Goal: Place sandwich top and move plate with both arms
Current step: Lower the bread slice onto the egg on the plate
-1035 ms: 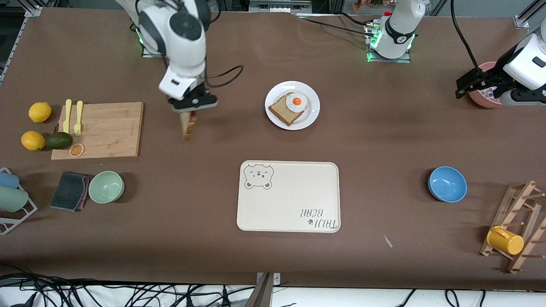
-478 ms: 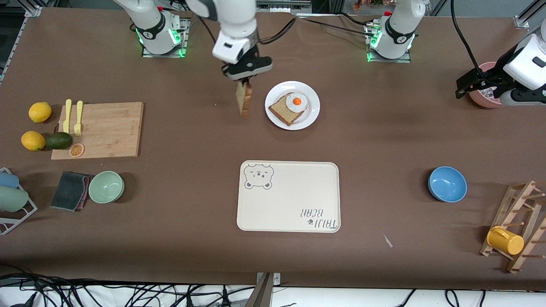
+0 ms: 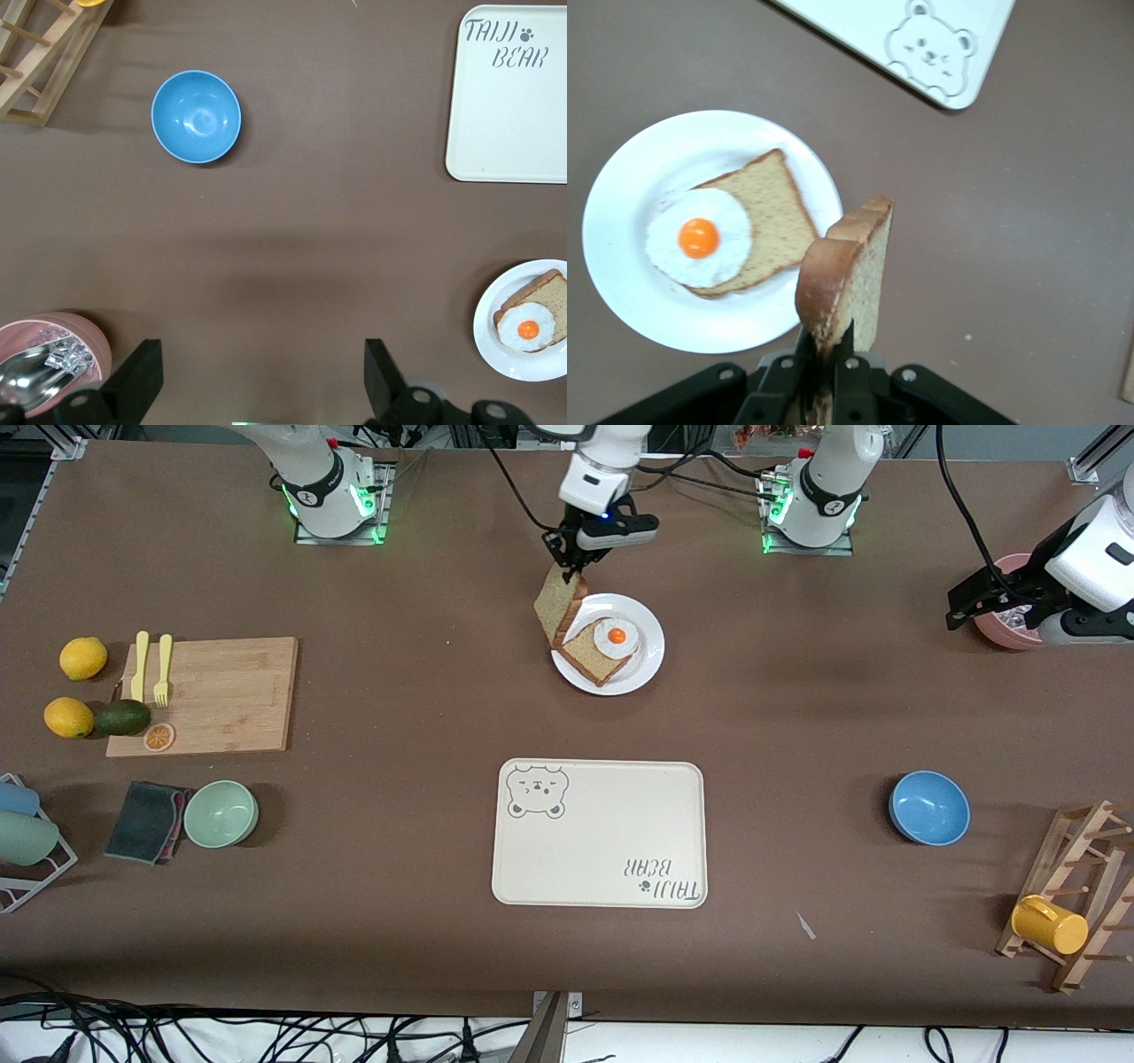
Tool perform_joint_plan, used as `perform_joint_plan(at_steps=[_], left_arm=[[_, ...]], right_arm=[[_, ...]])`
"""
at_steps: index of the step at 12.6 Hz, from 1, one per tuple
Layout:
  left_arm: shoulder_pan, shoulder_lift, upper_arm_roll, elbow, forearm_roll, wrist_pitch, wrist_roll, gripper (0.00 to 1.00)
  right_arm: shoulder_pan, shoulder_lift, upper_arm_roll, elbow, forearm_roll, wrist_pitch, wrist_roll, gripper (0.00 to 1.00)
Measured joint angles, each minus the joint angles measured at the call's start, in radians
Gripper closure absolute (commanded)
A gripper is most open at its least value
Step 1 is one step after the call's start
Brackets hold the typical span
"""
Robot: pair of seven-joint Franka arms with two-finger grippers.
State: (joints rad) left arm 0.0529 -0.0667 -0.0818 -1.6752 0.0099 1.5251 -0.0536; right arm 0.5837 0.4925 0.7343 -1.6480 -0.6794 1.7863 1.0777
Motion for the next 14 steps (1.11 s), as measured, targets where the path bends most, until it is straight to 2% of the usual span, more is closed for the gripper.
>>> perform_joint_plan(at_steps=[3, 6, 11, 12, 13, 14], left_arm=[[0.0, 0.0, 0.0, 0.0, 0.0, 0.0, 0.0, 0.0], [0.0, 0.0, 0.0, 0.0, 0.0, 0.0, 0.0, 0.0], [0.0, 0.0, 0.0, 0.0, 0.0, 0.0, 0.0, 0.0], [0.0, 0.0, 0.0, 0.0, 0.0, 0.0, 0.0, 0.0], [0.0, 0.0, 0.0, 0.0, 0.0, 0.0, 0.0, 0.0], [0.0, 0.0, 0.0, 0.0, 0.0, 0.0, 0.0, 0.0]], right_arm=[[0.102, 0.156, -0.005, 0.14, -0.172, -0.1, 0.019, 1.0], [0.175, 0.247, -0.016, 0.201, -0.292, -0.125, 0.023, 1.0], [0.205, 0.316, -0.034, 0.263, -0.307, -0.127, 0.038, 1.0], [0.205, 0.317, -0.034, 0.265, -0.307, -0.128, 0.038, 0.94], [0.205, 0.317, -0.034, 0.265, -0.306, -0.129, 0.038, 0.53], [0.205, 0.318, -0.034, 0.265, -0.306, -0.129, 0.038, 0.32]])
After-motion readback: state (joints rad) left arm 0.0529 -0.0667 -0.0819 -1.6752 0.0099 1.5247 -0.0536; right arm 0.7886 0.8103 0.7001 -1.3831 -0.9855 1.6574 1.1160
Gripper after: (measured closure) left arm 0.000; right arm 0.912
